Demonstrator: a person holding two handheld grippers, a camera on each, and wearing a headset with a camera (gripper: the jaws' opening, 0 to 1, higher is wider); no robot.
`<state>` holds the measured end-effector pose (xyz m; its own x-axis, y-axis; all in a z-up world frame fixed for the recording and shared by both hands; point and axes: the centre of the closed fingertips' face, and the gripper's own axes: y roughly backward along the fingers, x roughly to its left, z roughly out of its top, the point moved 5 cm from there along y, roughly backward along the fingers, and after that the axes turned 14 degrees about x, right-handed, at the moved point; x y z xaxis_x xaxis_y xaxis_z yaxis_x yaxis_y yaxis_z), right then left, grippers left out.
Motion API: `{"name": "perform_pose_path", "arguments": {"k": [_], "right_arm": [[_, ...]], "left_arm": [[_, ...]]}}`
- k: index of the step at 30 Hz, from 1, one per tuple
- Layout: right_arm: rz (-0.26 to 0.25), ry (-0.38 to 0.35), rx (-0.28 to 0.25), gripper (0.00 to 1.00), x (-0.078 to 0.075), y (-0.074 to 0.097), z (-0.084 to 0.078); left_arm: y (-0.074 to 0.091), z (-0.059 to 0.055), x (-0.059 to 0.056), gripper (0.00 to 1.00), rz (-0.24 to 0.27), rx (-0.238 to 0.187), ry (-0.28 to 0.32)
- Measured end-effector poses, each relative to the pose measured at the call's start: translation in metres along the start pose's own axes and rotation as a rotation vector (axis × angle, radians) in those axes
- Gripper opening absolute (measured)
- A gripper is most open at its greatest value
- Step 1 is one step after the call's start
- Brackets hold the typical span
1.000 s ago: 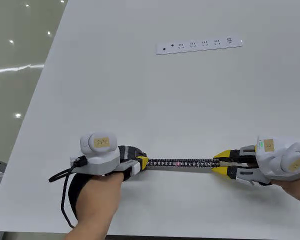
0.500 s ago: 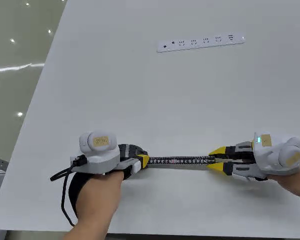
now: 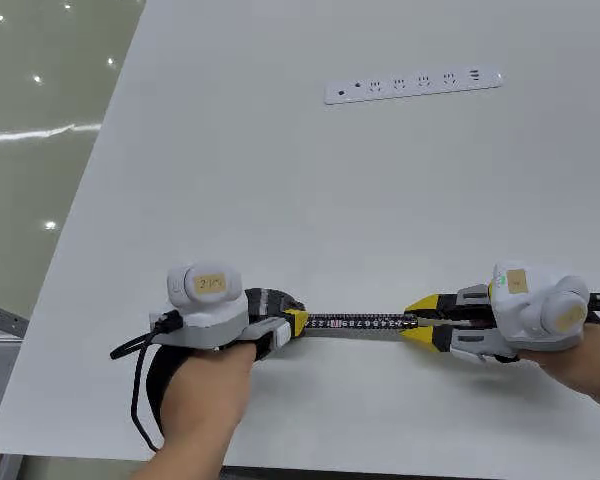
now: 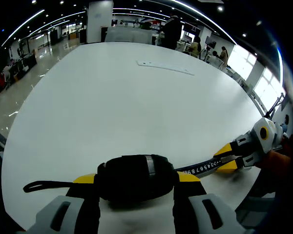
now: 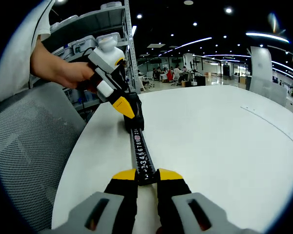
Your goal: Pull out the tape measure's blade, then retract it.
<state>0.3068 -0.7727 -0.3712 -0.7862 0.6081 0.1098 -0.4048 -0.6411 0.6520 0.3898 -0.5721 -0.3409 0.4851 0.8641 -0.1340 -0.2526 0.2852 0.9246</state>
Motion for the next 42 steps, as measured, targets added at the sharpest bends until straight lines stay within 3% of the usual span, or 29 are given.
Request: {"name": "perform_pose_path", "arguments": {"k": [26,42], "right_arm": [[0.056,-0.014,-0.056,0.12,0.006,-0.040,0.034],[0.080,-0.012,-0.057,0.12,0.008,-0.052,0.039]], "left_arm": [[0.001,0.000,0.003,0.57,-0.029,-0.005,0.036],[0.001,0.000,0.002,0.58,-0.035,-0.014,0.038]]}}
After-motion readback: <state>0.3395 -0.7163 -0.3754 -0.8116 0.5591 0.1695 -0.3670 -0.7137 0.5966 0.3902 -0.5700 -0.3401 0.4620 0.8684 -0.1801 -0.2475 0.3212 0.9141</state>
